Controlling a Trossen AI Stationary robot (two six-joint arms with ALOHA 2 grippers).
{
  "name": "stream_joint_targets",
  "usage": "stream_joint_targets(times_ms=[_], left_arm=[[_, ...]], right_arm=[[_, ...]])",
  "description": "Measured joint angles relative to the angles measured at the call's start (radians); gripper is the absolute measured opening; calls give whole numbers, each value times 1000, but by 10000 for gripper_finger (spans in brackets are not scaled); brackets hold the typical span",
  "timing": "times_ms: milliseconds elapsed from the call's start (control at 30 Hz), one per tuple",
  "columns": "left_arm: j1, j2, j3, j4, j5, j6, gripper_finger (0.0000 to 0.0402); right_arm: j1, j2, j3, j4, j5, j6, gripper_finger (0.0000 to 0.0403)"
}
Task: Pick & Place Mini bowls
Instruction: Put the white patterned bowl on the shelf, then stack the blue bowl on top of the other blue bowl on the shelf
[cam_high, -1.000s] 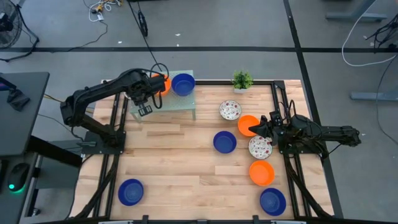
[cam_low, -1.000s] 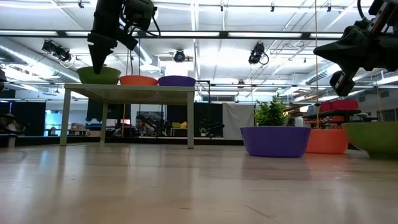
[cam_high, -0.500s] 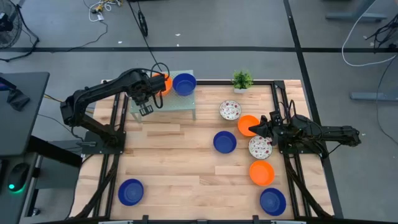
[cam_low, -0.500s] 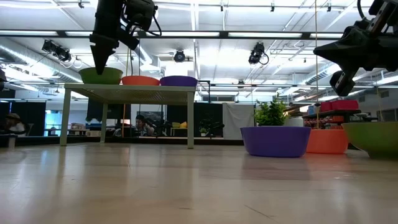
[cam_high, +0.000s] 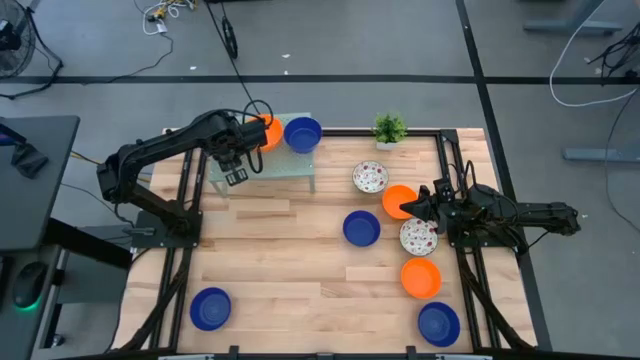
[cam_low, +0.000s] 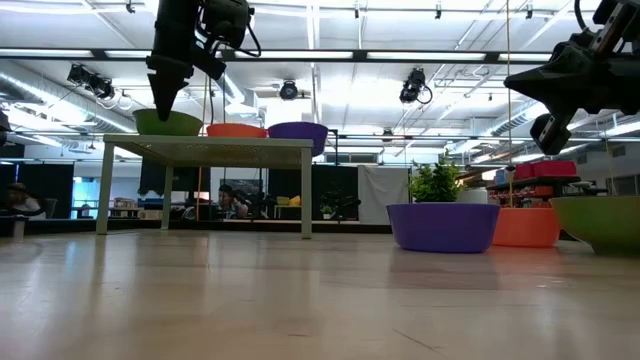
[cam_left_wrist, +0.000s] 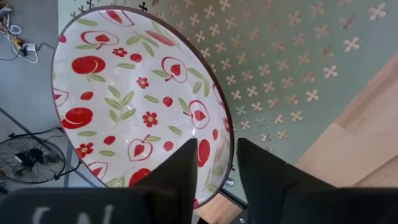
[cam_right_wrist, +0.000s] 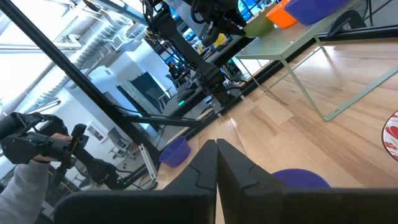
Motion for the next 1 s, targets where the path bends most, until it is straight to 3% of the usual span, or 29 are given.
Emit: stream_joint_targets(times_ms=[300,633,833,1000], left_arm=[[0,-3,1,-24,0,-5,157],[-32,-53,119,-64,26,-85,145],[-156,-168,210,7,17,-165,126],[-357,-338,99,238,-59,-221,99]], right_arm=[[0,0,0,0,0,0,7],[0,0,0,0,0,0,7],[0,0,0,0,0,0,7],[0,0,0,0,0,0,7]])
